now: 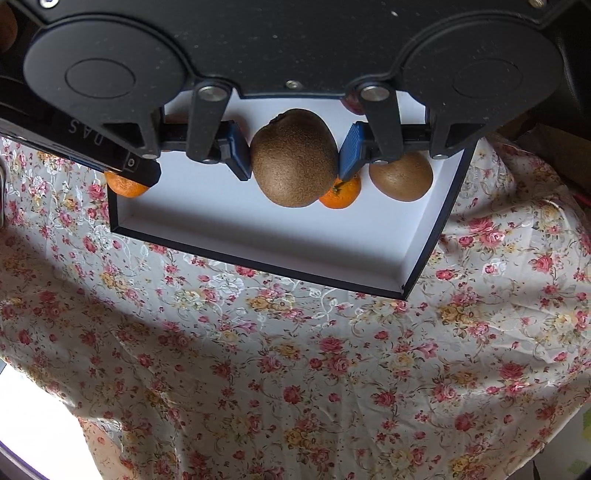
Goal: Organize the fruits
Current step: 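Carry the held kiwi and mandarin over the black box with both tools, then open both tools to drop the kiwi and mandarin into the box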
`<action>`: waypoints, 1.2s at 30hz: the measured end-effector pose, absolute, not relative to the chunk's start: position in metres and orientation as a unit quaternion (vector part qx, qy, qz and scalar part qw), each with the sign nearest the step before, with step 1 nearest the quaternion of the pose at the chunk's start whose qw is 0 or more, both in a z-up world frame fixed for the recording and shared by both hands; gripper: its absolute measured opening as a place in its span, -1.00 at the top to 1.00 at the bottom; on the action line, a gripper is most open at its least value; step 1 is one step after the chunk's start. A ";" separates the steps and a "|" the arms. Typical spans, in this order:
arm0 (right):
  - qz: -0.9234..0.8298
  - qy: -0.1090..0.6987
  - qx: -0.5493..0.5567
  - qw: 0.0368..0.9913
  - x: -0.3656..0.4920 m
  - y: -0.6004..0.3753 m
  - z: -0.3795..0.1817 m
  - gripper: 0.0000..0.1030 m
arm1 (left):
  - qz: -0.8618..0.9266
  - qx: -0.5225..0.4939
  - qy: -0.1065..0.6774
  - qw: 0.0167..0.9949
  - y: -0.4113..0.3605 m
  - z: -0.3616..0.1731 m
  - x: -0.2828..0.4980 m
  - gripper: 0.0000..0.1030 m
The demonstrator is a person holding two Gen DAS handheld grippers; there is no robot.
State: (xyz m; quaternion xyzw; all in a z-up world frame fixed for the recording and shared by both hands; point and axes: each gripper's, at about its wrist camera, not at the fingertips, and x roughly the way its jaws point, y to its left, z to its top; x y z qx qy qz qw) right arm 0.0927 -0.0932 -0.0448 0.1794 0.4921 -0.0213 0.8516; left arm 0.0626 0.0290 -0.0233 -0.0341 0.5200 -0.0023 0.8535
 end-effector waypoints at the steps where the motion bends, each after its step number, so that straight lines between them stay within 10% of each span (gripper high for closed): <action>1: -0.022 0.492 0.175 0.852 0.096 -0.089 -0.048 0.15 | -0.005 -0.036 0.521 0.853 0.031 -0.024 0.063 -0.10; 36: -0.043 0.453 0.173 0.873 0.109 -0.077 -0.057 0.14 | -0.021 -0.055 0.527 0.848 0.041 -0.025 0.062 -0.11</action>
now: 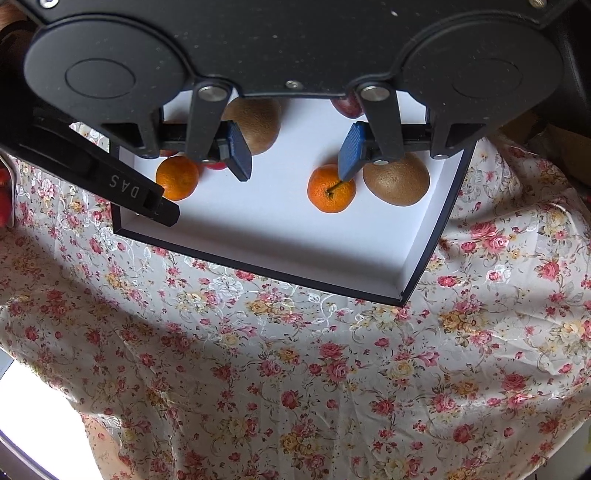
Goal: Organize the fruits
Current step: 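Open both tools to drop the kiwi and mandarin into the box, then withdraw both open tools from the box toward the last loose fruits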
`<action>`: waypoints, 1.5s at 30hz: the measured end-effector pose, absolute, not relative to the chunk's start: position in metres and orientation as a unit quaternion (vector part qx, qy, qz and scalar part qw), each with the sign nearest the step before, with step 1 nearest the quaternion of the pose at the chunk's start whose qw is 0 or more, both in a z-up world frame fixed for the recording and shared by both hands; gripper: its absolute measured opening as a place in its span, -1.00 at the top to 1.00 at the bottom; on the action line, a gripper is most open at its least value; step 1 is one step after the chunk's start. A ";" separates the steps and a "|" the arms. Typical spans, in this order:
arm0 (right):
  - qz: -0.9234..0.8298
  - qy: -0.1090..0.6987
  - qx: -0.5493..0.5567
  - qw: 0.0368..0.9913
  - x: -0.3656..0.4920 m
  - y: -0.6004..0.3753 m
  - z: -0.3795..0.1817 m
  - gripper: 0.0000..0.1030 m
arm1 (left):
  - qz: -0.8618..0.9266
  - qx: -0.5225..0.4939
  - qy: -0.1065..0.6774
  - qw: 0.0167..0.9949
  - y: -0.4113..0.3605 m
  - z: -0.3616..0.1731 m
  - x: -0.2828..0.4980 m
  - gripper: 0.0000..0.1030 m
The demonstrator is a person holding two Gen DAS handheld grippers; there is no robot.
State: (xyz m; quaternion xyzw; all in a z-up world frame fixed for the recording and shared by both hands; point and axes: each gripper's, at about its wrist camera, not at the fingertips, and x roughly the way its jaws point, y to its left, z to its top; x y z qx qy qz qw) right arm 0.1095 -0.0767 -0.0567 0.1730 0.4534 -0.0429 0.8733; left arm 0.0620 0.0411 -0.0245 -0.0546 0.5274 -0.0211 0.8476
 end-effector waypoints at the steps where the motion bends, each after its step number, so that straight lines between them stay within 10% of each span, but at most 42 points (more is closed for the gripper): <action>1: -0.043 0.454 0.173 0.873 0.109 -0.077 -0.057 0.14 | -0.020 -0.055 0.527 0.848 0.041 -0.025 0.062 -0.11; 45: -0.091 0.474 0.213 0.850 0.087 -0.117 -0.054 0.13 | -0.055 -0.055 0.543 0.836 -0.001 -0.023 0.064 -0.12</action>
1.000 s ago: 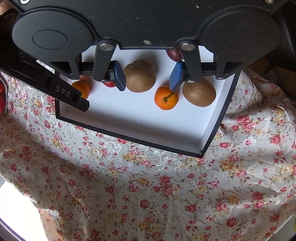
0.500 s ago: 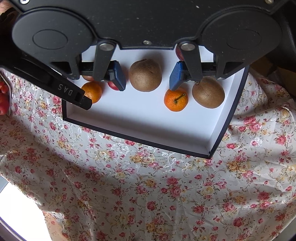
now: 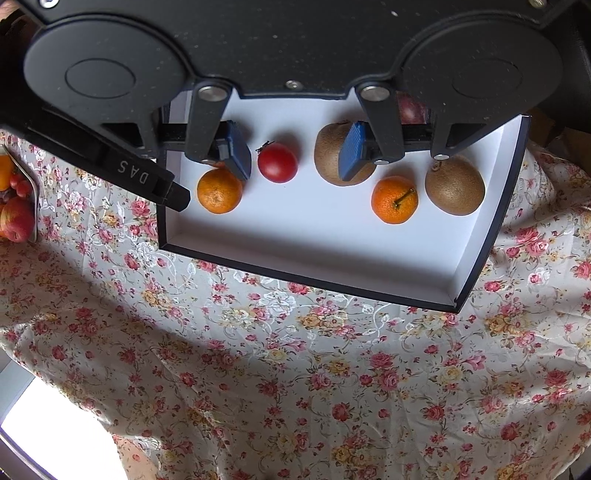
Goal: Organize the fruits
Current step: 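Withdraw both open tools from the box toward the last loose fruits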
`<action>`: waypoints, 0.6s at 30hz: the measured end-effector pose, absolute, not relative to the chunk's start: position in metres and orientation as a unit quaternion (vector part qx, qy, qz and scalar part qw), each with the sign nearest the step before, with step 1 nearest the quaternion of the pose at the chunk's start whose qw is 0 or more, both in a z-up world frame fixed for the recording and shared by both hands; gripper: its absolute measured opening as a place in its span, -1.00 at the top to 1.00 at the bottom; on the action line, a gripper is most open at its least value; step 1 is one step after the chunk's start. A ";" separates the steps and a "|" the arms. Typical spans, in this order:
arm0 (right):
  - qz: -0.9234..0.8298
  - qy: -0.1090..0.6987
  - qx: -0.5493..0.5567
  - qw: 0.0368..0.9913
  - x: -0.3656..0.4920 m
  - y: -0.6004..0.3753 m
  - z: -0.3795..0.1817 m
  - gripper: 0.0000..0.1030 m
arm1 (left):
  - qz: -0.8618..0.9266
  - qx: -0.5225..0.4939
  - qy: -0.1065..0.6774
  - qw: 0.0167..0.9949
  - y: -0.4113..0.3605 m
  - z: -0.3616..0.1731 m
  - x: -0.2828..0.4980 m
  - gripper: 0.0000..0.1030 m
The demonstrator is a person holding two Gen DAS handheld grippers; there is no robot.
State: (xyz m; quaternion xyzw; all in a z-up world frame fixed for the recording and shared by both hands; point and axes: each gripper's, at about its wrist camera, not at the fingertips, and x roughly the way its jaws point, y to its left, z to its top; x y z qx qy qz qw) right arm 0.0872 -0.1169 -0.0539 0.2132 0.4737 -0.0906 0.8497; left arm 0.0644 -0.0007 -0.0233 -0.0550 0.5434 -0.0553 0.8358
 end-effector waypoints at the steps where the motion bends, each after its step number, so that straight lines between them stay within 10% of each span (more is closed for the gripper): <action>1: -0.093 0.473 0.214 0.849 0.086 -0.119 -0.053 0.14 | -0.057 -0.054 0.544 0.836 -0.003 -0.023 0.064 -0.12; 18: -0.164 0.477 0.231 0.832 0.053 -0.167 -0.042 0.14 | -0.091 -0.026 0.541 0.835 -0.058 -0.022 0.057 -0.12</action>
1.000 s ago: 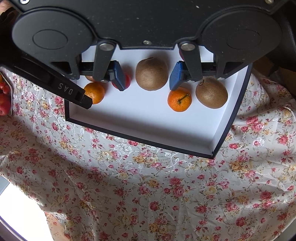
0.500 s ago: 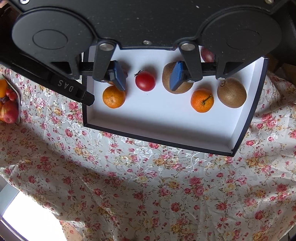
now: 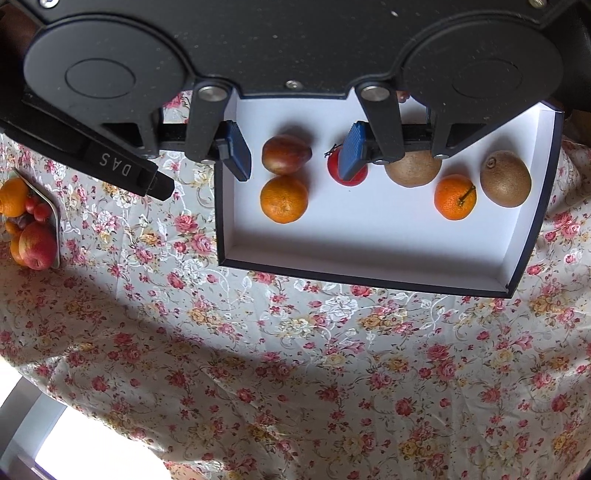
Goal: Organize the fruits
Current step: 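Withdraw both open tools from the box toward the last loose fruits, then move the left tool to the last mandarin while the right tool approaches a red tomato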
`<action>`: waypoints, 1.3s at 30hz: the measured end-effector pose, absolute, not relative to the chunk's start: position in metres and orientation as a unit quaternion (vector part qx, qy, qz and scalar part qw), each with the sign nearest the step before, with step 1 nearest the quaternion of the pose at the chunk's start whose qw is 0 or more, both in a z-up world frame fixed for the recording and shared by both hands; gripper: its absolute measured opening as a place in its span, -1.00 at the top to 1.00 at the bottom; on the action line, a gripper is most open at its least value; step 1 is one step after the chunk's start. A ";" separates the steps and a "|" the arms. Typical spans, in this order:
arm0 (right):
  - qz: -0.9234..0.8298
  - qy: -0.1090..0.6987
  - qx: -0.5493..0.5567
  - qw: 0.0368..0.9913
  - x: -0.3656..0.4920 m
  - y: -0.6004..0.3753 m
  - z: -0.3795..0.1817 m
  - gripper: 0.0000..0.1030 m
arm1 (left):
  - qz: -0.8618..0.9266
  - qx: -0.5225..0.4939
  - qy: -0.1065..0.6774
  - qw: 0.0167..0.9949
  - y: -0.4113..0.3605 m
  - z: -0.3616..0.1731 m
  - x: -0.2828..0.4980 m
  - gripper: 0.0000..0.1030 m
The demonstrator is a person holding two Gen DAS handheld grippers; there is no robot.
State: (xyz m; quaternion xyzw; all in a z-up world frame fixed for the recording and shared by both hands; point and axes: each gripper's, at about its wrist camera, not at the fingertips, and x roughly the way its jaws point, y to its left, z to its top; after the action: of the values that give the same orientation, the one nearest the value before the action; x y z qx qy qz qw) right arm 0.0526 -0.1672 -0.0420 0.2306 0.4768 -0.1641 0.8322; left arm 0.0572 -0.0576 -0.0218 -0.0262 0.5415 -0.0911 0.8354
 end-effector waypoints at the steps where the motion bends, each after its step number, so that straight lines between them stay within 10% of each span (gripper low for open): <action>1: -0.169 0.479 0.234 0.829 0.050 -0.171 -0.042 0.14 | -0.094 -0.024 0.541 0.836 -0.062 -0.021 0.057 -0.12; 39: -0.261 0.573 0.245 0.737 -0.044 -0.276 -0.053 0.14 | -0.153 0.062 0.531 0.831 -0.167 -0.025 0.040 -0.16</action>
State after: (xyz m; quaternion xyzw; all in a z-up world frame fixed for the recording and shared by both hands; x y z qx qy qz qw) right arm -0.0444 -0.2756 -0.0526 0.2455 0.5727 -0.2614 0.7372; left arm 0.0401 -0.1667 -0.0245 0.0625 0.5312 -0.1532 0.8309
